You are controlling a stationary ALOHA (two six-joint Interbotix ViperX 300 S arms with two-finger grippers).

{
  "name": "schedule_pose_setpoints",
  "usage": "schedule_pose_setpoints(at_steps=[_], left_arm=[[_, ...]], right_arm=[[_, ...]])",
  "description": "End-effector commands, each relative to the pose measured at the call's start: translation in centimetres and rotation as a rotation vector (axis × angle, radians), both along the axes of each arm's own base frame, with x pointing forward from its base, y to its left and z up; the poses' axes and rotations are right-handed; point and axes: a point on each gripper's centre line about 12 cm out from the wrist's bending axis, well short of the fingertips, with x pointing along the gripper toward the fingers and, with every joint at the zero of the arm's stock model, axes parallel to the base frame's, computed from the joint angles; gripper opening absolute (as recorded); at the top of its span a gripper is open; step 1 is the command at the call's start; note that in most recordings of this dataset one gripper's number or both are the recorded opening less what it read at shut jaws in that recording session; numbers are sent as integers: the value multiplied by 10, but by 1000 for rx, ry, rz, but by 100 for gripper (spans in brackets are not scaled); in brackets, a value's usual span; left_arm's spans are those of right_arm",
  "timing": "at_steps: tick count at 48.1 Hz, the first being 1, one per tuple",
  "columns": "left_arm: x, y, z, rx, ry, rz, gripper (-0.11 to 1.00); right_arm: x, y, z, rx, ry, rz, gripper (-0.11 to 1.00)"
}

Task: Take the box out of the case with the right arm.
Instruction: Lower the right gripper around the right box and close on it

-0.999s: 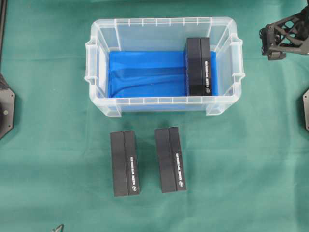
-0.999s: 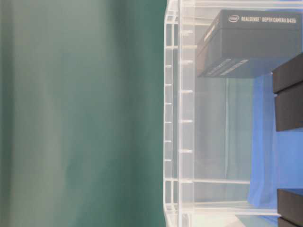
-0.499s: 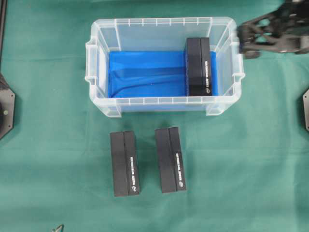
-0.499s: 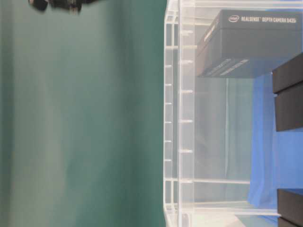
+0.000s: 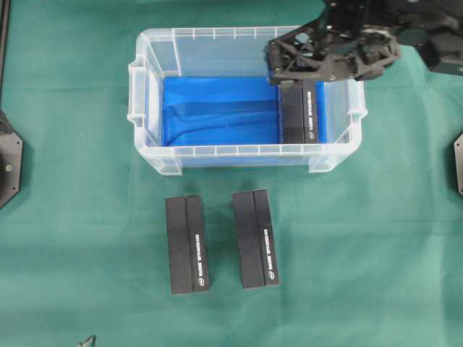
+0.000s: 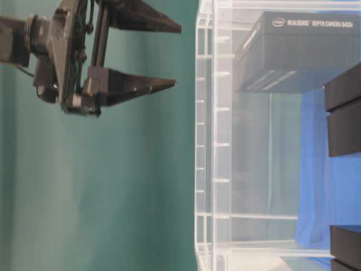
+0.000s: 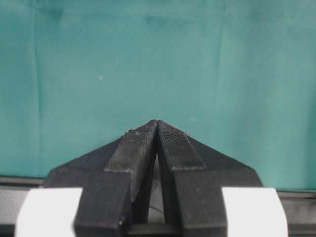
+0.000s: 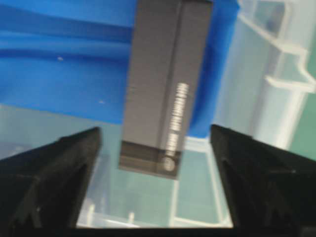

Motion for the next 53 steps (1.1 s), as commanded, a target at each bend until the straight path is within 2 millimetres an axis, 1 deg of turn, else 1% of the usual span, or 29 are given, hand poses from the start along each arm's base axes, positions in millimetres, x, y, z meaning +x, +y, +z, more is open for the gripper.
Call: schedule_pose_setpoints(at_steps=[1,20,53], left_arm=[[0,0,4,2,-15,-1,0],[-1,0,4,3,-15,-2,0],[1,0,3,3,-11,-2,0]], right_arm=[[4,2,13,-8,-41,2,88],[4,3,8,1,-27,-19,88],[2,3,5,-6,-16,-10,88]])
